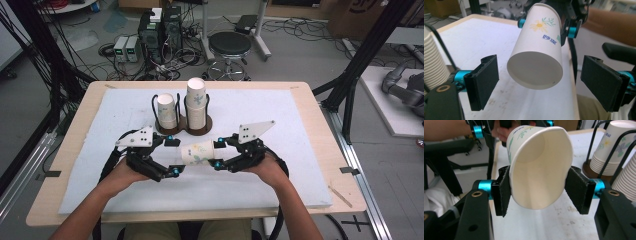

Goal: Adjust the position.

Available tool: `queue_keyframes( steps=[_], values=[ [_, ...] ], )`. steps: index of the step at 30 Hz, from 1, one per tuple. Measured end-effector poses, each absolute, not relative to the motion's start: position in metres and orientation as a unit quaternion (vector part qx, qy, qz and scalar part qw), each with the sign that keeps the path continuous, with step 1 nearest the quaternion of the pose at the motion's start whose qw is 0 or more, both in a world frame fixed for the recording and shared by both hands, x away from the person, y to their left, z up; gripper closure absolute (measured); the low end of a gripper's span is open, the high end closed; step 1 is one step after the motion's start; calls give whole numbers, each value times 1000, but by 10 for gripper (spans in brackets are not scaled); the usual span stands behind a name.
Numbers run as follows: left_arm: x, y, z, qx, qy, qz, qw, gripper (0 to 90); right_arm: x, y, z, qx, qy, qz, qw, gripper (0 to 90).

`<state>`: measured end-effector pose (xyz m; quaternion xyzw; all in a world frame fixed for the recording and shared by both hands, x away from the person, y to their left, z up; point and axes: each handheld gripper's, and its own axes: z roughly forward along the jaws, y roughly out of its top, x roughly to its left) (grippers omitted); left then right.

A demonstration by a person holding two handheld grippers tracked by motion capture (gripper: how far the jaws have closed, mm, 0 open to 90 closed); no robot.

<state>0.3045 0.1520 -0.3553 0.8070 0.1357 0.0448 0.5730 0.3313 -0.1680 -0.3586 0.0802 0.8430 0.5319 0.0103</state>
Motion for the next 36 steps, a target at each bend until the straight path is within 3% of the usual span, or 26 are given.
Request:
queue_keyframes(
  steps=[36],
  values=[
    [315,137,-341,874,119,51,469,173,336,-108,-304,-13,946,316,67,402]
  ],
)
